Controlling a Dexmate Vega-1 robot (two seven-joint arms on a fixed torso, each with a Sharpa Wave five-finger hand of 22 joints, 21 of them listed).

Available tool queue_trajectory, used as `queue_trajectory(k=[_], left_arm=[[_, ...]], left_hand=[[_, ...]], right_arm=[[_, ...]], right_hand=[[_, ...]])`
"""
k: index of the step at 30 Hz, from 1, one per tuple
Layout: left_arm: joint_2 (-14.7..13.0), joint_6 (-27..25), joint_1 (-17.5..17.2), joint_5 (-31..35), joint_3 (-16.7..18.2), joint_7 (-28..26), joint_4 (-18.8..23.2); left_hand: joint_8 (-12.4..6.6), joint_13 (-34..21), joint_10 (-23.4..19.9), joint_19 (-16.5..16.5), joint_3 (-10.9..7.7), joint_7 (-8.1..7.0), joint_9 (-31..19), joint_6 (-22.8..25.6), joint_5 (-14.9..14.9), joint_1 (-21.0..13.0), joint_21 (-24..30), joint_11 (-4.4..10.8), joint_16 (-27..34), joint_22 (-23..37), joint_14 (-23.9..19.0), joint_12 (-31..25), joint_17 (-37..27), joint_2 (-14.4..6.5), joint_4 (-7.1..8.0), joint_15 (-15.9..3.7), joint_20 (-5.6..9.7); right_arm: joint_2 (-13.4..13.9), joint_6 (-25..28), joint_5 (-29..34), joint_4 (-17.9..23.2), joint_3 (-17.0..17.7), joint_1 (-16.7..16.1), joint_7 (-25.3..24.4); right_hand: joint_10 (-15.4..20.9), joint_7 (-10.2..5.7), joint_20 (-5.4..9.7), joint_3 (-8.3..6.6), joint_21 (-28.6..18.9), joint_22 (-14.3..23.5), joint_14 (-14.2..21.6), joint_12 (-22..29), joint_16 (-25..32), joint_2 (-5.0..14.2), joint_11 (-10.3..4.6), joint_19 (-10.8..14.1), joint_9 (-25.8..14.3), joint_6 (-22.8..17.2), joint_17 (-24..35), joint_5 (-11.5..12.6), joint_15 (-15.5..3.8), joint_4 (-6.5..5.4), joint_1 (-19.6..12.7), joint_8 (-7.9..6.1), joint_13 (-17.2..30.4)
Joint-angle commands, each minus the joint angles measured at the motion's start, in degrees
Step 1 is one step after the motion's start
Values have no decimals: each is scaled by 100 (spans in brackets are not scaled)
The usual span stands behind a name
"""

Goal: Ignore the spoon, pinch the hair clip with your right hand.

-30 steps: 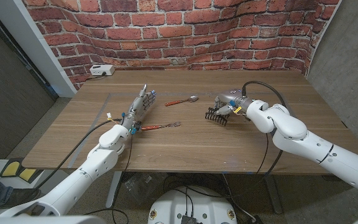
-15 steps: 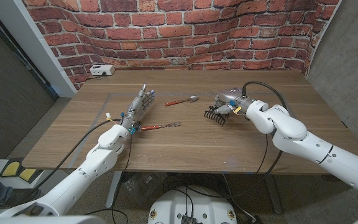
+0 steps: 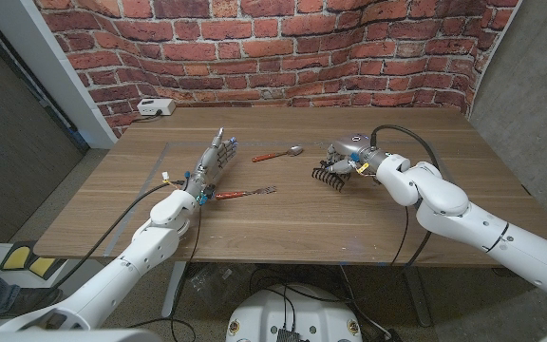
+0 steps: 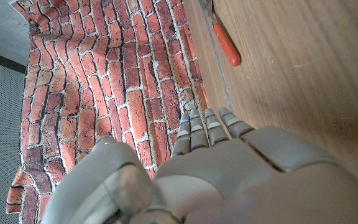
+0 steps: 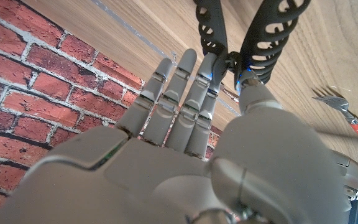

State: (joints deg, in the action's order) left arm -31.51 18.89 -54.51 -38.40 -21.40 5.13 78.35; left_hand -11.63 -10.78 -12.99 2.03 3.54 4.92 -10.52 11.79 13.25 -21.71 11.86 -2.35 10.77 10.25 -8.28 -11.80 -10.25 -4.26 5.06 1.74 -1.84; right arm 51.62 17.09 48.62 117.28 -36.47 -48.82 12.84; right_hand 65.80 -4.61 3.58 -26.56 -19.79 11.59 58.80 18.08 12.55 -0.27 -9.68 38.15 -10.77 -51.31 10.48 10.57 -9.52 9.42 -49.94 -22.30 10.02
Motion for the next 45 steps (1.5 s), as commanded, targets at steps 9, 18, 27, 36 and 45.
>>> queue_trajectory(k=[9,18,27,36,45], left_arm=[[16,-31,41,26,-24,-16,-13],[27,-28,67,29,-32,-3,-35],[42,-15,79,32,-35,-3,-50],[31,-59,77,45,-40,-43,-14],[27,-89,104,54,-46,-53,-5]], left_hand=[[7,-32,-30,-26,42,16,-20,42,-25,-23,-5,3,0,22,-58,1,-20,-4,21,8,-36],[7,-32,-32,-26,48,14,-20,47,-27,-26,-5,1,0,22,-59,1,-20,-8,21,10,-36],[8,-33,-23,-25,55,6,-21,49,-29,-30,-3,7,-1,22,-56,6,-20,-12,20,13,-39],[12,-33,-25,-30,61,-2,-21,45,-31,-32,-4,7,1,22,-61,6,-21,-14,21,12,-52],[12,-33,-26,-49,67,-4,-21,47,-33,-35,-10,2,1,23,-62,6,-21,-19,21,10,-80]], right_arm=[[18,39,30,-5,-1,-17,-97],[42,52,-46,37,27,-9,12],[61,81,-21,70,39,-31,0],[75,100,6,57,12,0,122],[81,95,45,51,-4,36,186]], right_hand=[[255,-693,438,-19,-69,25,113,4,-8,461,-173,57,-17,-705,-12,-23,-357,1,-533,99,23],[169,-693,298,259,-90,16,30,-161,-158,152,-176,49,-25,-613,-49,-78,-264,-184,-80,241,17],[80,-690,232,319,-75,7,-21,-256,-208,47,-189,-1,-25,-505,-59,-61,-267,-203,43,341,19],[-199,-691,79,381,-32,2,-254,-458,-273,-88,-208,-122,-26,-230,-58,-38,-238,-214,198,561,27],[-553,-625,-81,441,23,-3,-582,-638,-291,-187,-218,-253,-36,94,-46,-18,-222,-240,367,795,40]])
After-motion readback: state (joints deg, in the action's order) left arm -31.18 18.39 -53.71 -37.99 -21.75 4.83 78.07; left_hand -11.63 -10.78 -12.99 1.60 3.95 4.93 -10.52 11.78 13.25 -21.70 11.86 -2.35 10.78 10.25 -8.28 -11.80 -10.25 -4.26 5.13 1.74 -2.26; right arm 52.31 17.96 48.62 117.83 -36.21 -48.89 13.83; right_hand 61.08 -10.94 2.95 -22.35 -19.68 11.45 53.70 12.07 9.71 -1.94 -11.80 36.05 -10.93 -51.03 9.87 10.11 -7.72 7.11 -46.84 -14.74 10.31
